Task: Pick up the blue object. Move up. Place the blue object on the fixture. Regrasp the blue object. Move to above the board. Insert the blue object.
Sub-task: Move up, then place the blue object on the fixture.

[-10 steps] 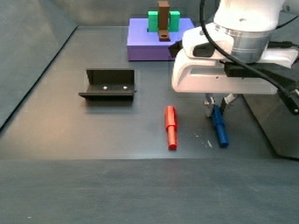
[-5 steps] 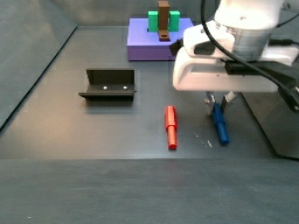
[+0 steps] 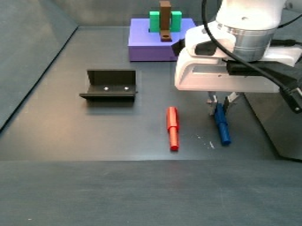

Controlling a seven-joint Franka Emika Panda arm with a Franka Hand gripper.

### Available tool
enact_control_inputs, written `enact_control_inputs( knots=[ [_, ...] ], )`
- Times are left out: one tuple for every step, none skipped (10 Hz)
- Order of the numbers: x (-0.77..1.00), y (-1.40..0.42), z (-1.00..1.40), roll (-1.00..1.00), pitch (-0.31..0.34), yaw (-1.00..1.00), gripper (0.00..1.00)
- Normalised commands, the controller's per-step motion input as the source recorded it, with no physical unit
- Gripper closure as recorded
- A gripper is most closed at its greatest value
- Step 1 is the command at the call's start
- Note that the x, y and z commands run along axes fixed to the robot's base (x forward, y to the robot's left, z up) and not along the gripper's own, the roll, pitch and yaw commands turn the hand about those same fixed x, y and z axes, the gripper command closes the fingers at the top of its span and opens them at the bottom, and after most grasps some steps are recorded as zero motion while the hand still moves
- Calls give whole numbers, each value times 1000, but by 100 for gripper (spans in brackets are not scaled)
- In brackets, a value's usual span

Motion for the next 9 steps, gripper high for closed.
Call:
enact_control_inputs(
  knots=[
    [25, -54, 773, -3, 21, 48, 100],
    [-3, -52, 665, 10, 65, 46, 100],
    [13, -19, 348, 89, 120, 25, 100],
    [0, 0, -6, -80, 0, 0, 100],
    [866, 46, 409, -700, 197, -106, 100],
    [891, 0, 383, -843, 91, -117, 100],
    [797, 0, 257, -1000, 29, -91, 100],
    [786, 0, 160, -1000, 0, -91, 100],
    [823, 0, 0, -1000, 0, -71, 100]
  ],
)
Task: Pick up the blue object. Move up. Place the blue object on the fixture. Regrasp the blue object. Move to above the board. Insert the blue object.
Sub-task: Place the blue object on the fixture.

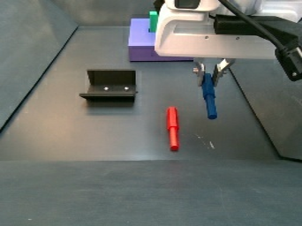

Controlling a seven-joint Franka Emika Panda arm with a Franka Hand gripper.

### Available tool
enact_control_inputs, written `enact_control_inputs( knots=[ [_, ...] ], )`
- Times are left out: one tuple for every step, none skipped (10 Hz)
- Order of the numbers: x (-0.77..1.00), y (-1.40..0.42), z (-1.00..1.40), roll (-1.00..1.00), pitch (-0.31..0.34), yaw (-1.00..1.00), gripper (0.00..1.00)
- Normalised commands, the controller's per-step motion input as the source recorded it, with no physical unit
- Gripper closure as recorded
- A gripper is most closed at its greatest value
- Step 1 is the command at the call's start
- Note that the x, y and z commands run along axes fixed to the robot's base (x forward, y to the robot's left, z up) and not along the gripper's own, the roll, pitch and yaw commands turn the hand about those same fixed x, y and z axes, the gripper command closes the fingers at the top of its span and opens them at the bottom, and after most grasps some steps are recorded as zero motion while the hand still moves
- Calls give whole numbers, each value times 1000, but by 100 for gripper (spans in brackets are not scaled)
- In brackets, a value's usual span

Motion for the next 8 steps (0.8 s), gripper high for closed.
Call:
enact_control_inputs(
  knots=[
    [800, 0, 0, -1000, 0, -100, 100],
    [769, 0, 0, -1000, 0, -117, 100],
    [757, 0, 0, -1000, 0, -103, 100],
    [737, 0, 26, -1000, 0, -111, 100],
    [711, 0, 86, -1000, 0, -120, 100],
    [660, 0, 114, -1000, -83, -86, 100],
    [517, -49, 0, -920, -186, 0, 100],
    [537, -291, 0, -654, -57, 140, 100]
  ],
)
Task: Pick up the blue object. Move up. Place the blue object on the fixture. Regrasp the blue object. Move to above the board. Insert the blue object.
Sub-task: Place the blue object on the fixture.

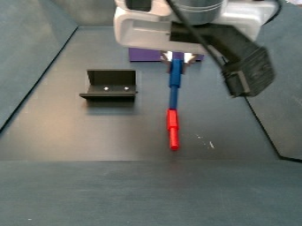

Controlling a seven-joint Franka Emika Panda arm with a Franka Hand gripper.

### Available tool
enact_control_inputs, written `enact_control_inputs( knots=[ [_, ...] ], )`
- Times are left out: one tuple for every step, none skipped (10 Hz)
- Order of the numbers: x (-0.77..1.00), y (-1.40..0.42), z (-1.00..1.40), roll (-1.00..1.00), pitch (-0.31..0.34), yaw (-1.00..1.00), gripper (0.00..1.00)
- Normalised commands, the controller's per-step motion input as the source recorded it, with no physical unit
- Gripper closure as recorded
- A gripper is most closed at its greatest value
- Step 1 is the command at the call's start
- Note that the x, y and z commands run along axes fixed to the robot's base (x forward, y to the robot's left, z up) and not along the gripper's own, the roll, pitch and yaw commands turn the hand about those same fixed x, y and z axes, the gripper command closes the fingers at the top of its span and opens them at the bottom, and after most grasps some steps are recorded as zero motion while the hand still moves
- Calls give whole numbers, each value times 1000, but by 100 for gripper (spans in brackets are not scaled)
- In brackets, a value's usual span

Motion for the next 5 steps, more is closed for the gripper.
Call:
enact_control_inputs(
  knots=[
    [640, -397, 0, -517, 0, 160, 100],
    [680, -391, 0, -511, 0, 154, 100],
    [729, -394, 0, -489, 0, 143, 100],
    [760, -403, 14, -414, 0, 120, 100],
    [471, -71, 0, -277, 0, 3, 100]
  ],
)
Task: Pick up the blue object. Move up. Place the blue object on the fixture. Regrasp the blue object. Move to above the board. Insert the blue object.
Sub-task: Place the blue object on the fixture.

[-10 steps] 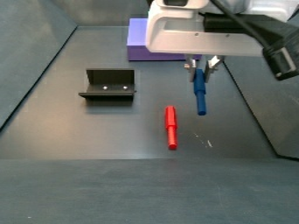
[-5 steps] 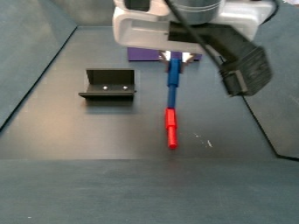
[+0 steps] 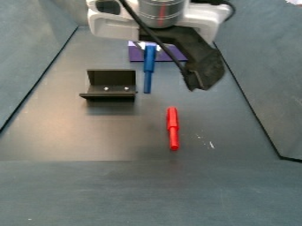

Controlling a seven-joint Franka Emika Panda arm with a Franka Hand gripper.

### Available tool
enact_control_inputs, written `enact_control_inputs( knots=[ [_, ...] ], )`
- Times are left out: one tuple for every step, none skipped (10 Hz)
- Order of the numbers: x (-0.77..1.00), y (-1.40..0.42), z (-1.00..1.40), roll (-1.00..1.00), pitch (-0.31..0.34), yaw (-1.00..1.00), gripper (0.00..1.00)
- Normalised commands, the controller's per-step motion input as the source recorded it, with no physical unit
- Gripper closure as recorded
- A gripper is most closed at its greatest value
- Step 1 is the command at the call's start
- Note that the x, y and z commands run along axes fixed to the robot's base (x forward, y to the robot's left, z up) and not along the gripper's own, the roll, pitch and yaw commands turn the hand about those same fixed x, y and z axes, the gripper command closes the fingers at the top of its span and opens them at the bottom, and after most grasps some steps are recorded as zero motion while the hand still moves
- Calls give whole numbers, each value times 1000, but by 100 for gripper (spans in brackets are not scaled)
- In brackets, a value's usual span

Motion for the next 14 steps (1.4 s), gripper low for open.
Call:
enact_control_inputs(
  knots=[
    [0, 0, 0, 31, 0, 0, 100],
    [214, -171, 49, 211, 146, 0, 100],
    [737, -131, 554, -97, 237, 0, 100],
    [1000, -226, 751, -237, 203, 0, 100],
    [1000, -186, 374, -417, 131, -63, 100],
    [897, -83, -551, -29, -6, -9, 100],
    [774, -106, -669, 0, -14, -40, 100],
    [651, -103, -877, 149, -9, -54, 100],
    [594, -137, -823, 286, 0, -26, 100],
    [260, -89, -494, 291, 34, 0, 100],
    [94, 0, -323, 0, 0, 0, 100],
    [86, 0, -177, -194, 0, 0, 100],
    [57, 0, -80, -409, 0, 0, 100],
    [51, 0, -26, -483, -6, 0, 100]
  ],
)
